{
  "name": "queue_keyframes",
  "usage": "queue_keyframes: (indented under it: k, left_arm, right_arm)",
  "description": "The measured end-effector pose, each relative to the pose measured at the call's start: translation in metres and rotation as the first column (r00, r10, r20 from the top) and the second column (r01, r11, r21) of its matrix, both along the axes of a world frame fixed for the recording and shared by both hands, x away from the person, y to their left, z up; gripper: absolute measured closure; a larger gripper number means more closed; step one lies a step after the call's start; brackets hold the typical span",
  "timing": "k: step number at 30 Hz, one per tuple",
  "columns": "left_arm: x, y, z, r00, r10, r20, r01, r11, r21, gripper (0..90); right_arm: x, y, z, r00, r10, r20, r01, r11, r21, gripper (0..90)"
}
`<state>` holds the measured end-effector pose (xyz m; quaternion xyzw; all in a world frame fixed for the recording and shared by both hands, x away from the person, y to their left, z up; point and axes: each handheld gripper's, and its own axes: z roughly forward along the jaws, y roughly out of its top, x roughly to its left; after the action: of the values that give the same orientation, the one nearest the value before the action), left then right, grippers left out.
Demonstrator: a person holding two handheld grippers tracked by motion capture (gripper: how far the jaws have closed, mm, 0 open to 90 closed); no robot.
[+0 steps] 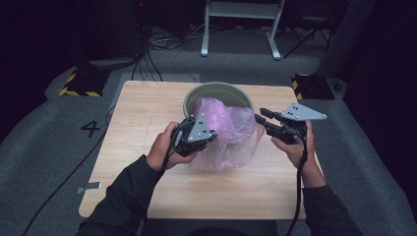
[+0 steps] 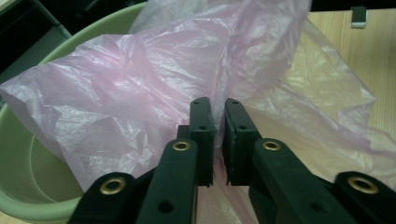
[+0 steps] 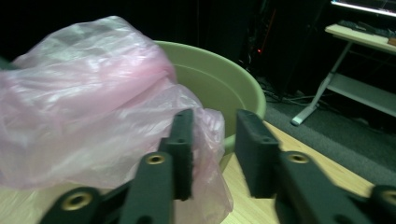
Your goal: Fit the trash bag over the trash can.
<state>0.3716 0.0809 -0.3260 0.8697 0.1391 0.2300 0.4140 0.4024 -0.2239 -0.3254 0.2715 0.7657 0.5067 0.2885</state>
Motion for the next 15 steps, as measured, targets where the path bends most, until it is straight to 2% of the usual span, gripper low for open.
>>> queue_keyframes:
  k: [3,4,5,6,7,9,10,12,15]
  left_arm:
    - [0.001,0.0,0.003,1.0,0.006,-0.004,-0.006,0.9998,-0.017,89.0]
    - [0.002,0.0,0.005,0.9998,0.019,-0.002,-0.019,0.9997,-0.018,89.3]
    - [0.002,0.0,0.005,0.9998,0.019,-0.002,-0.019,0.9997,-0.018,89.3]
    - [0.002,-0.001,0.006,0.9995,0.03,0.0,-0.03,0.9991,-0.028,89.3]
    - [0.002,-0.001,0.006,0.9995,0.03,0.0,-0.03,0.9991,-0.028,89.3]
    - [0.003,0.0,0.007,0.9994,0.034,0.0,-0.034,0.9987,-0.038,89.3]
    - [0.004,-0.001,0.007,0.9992,0.039,-0.002,-0.039,0.9987,-0.034,89.4]
    - [0.006,-0.001,0.006,0.9984,0.055,-0.007,-0.056,0.997,-0.055,89.4]
    - [0.008,0.0,0.006,0.9977,0.067,-0.013,-0.067,0.9957,-0.064,89.6]
  right_arm:
    - [-0.007,-0.004,0.001,0.9999,-0.008,0.014,0.008,0.9999,0.013,50.5]
    - [-0.014,-0.008,0.003,0.9994,0.001,0.036,-0.002,0.9995,0.03,44.1]
    - [-0.014,-0.008,0.003,0.9994,0.001,0.036,-0.002,0.9995,0.03,44.1]
    - [-0.025,-0.012,0.004,0.9986,-0.002,0.053,0.0,0.9994,0.036,38.4]
    - [-0.025,-0.012,0.004,0.9986,-0.002,0.053,0.0,0.9994,0.036,38.4]
    - [-0.038,-0.015,0.004,0.9968,-0.004,0.08,0.0,0.9991,0.042,35.3]
    - [-0.044,-0.017,0.003,0.9966,-0.001,0.083,-0.003,0.9986,0.052,33.9]
    - [-0.059,-0.018,-0.002,0.9965,-0.002,0.084,-0.003,0.998,0.062,30.5]
    - [-0.068,-0.016,-0.008,0.9964,0.003,0.085,-0.007,0.9987,0.05,30.0]
